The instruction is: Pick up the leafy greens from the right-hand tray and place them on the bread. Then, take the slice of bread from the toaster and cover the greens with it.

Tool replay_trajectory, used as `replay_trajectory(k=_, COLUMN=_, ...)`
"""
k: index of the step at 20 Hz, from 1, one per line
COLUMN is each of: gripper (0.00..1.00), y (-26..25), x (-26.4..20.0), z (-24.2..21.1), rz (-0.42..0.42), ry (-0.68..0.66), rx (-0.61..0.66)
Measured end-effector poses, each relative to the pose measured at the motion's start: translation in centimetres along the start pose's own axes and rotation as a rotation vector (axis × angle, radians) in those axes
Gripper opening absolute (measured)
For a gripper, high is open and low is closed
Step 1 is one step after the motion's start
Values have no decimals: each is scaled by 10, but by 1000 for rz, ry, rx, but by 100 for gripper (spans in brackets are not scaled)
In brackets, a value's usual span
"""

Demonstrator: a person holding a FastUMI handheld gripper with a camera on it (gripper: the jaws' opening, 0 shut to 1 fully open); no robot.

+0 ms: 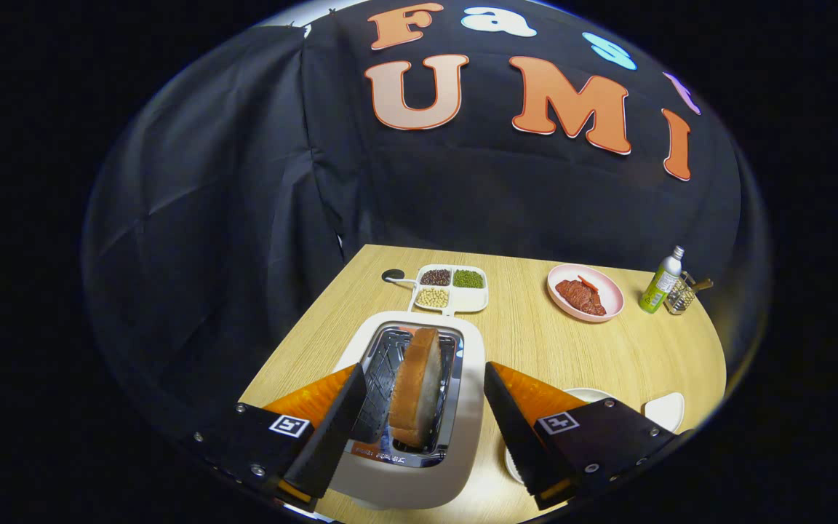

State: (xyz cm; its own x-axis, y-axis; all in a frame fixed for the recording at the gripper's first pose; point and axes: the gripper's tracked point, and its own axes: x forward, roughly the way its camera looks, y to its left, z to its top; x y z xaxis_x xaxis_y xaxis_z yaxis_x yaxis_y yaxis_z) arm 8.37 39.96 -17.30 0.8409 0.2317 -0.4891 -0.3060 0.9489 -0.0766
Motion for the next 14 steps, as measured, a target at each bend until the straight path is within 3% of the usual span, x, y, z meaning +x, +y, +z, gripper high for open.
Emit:
replay_trajectory(k=1, gripper=98, y=-1, x=1, z=-1, rz=-9, ry=2, rx=3)
replay_trajectory(k=3, gripper=87, y=1, x=3, z=-3, rz=-19, ry=4, rx=7)
replay_trajectory(k=10, gripper=25, y=6, x=7, z=-15, rz=-26, ry=48, rx=17)
replay_trajectory(k=14, gripper=13, y=3, x=4, z=-13, rz=-27, ry=51, rx=41)
